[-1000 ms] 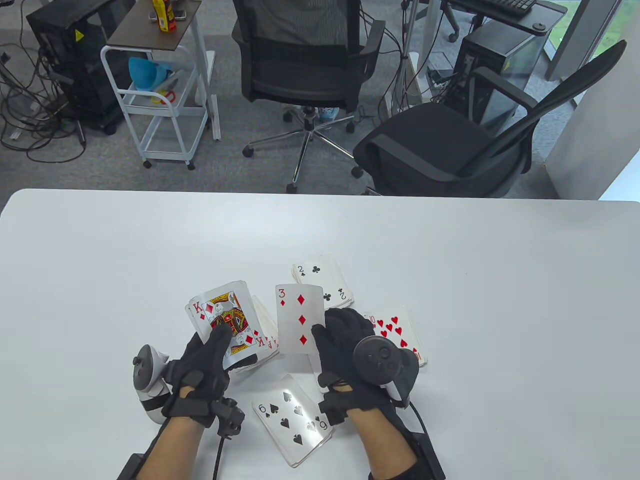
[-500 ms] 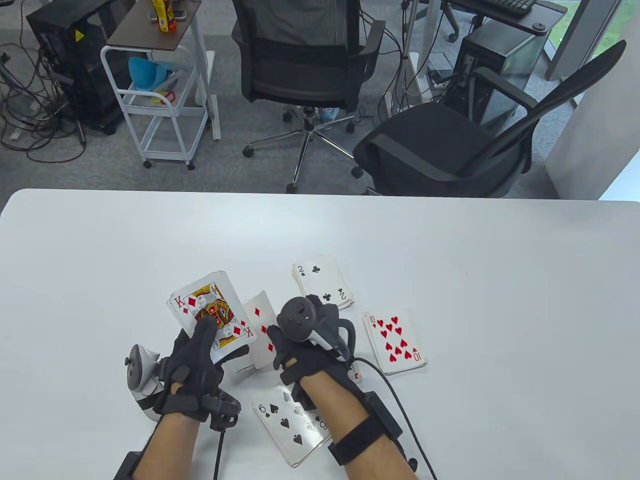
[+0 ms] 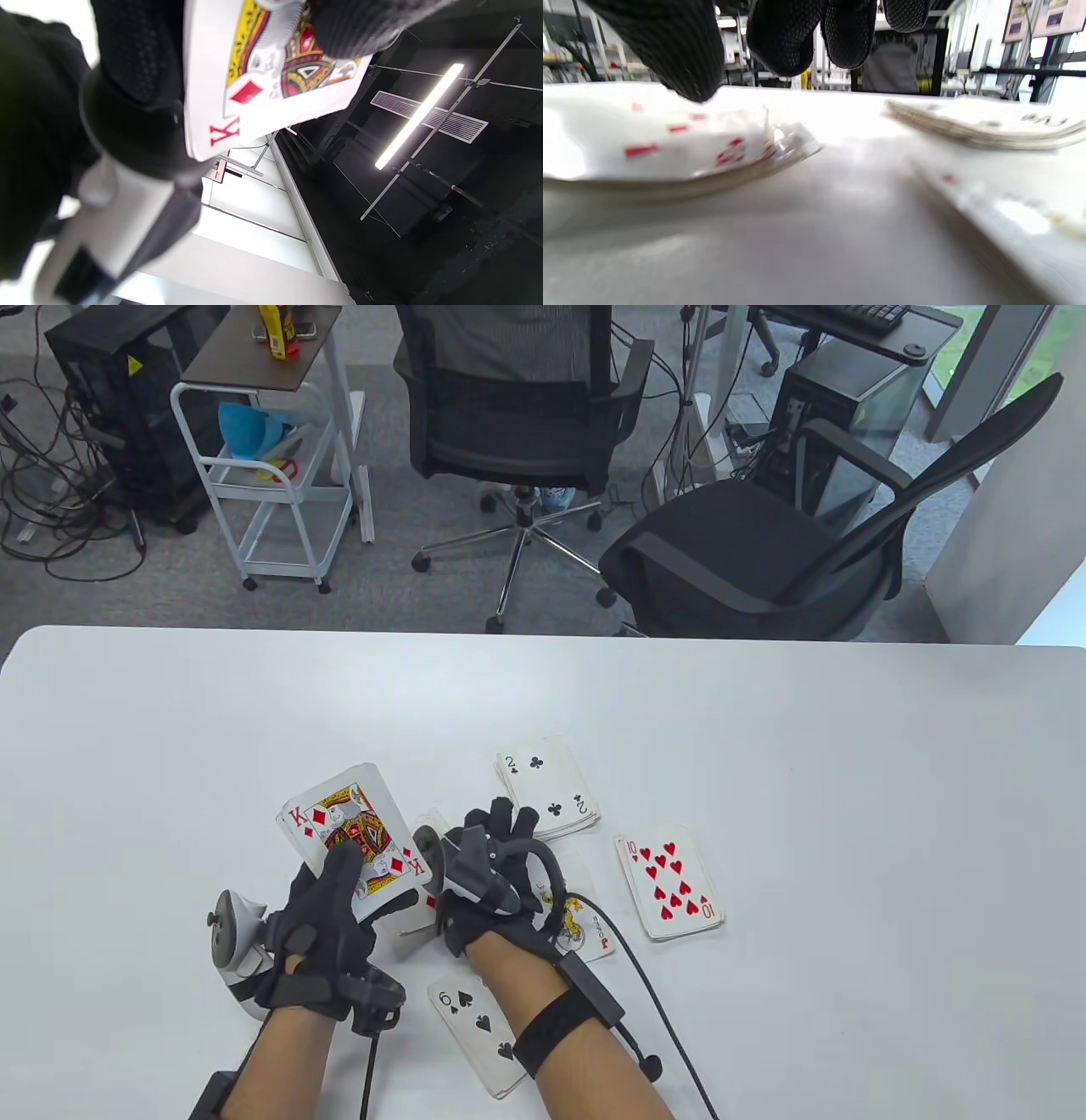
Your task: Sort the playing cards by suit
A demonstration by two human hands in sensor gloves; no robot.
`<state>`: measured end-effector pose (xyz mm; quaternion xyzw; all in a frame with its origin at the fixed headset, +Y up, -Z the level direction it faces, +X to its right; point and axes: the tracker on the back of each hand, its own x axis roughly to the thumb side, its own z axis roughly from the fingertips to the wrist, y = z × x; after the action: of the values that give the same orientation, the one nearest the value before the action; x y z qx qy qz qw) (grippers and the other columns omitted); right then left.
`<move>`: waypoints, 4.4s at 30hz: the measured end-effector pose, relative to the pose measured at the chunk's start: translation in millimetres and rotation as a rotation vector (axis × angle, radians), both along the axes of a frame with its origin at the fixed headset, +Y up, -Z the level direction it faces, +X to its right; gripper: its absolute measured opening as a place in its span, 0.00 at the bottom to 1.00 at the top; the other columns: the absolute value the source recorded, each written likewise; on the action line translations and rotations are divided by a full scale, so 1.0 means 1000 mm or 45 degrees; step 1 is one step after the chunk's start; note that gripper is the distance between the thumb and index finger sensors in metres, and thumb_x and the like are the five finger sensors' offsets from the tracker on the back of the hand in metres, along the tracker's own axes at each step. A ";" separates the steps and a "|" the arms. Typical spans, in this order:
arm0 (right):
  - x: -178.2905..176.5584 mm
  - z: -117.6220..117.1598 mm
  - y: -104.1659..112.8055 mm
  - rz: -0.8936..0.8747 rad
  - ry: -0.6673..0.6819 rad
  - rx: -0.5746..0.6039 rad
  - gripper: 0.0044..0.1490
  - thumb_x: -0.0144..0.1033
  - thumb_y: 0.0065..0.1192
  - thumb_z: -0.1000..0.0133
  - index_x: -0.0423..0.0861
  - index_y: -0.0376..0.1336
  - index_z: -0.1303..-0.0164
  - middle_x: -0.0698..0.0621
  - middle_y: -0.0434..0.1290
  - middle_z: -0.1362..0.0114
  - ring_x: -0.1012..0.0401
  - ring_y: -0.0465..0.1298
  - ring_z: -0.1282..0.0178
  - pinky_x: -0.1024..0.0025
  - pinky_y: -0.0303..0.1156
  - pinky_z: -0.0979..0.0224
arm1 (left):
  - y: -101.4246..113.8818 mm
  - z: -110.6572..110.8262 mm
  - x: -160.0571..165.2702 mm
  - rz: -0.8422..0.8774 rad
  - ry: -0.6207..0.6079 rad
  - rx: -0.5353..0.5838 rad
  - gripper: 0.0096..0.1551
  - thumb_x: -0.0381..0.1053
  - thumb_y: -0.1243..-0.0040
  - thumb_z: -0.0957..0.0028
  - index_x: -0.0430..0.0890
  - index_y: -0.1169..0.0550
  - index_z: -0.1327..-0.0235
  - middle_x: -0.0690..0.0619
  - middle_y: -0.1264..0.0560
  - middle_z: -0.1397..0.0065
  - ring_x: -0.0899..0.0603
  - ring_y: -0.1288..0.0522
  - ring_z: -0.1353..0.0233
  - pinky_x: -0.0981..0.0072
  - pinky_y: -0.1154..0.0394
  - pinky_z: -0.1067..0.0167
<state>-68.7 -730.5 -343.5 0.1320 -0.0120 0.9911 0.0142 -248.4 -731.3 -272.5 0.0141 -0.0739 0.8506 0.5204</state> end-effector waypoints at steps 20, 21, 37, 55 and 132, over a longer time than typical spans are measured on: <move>0.120 0.058 0.038 -0.904 0.060 0.289 0.29 0.54 0.59 0.37 0.40 0.70 0.45 0.36 0.63 0.23 0.33 0.51 0.19 0.25 0.41 0.27 | -0.029 0.000 0.038 -0.322 -0.163 -0.123 0.27 0.61 0.40 0.38 0.51 0.27 0.29 0.54 0.20 0.31 0.42 0.16 0.36 0.55 0.14 0.46; 0.119 0.059 0.038 -0.910 0.065 0.287 0.30 0.54 0.59 0.37 0.40 0.70 0.44 0.36 0.63 0.23 0.33 0.51 0.19 0.25 0.41 0.27 | -0.029 0.000 0.039 -0.331 -0.165 -0.126 0.28 0.61 0.40 0.38 0.51 0.27 0.29 0.54 0.20 0.31 0.42 0.16 0.37 0.56 0.14 0.46; 0.085 0.067 0.026 -0.807 0.191 0.083 0.37 0.59 0.63 0.39 0.39 0.64 0.36 0.36 0.59 0.20 0.33 0.49 0.18 0.25 0.41 0.27 | -0.030 0.003 0.043 -0.346 -0.206 -0.145 0.27 0.57 0.36 0.39 0.52 0.27 0.29 0.54 0.21 0.31 0.42 0.16 0.36 0.56 0.14 0.46; 0.088 0.075 0.032 -0.966 0.166 0.256 0.26 0.47 0.70 0.41 0.37 0.68 0.49 0.38 0.67 0.26 0.36 0.59 0.20 0.27 0.48 0.26 | -0.035 0.004 0.049 -0.262 -0.256 -0.181 0.28 0.62 0.38 0.39 0.52 0.26 0.30 0.55 0.20 0.32 0.42 0.16 0.37 0.56 0.14 0.46; 0.111 0.043 0.024 -0.901 0.060 0.097 0.28 0.50 0.62 0.37 0.39 0.69 0.41 0.36 0.62 0.22 0.33 0.51 0.19 0.26 0.42 0.27 | -0.014 -0.001 0.016 -0.300 -0.042 -0.086 0.28 0.61 0.40 0.38 0.51 0.27 0.29 0.53 0.20 0.32 0.42 0.15 0.39 0.56 0.14 0.48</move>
<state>42.8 -706.1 -300.1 0.1431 -0.0935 0.9203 0.3518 -232.2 -745.7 -273.9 -0.0263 -0.0548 0.7857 0.6156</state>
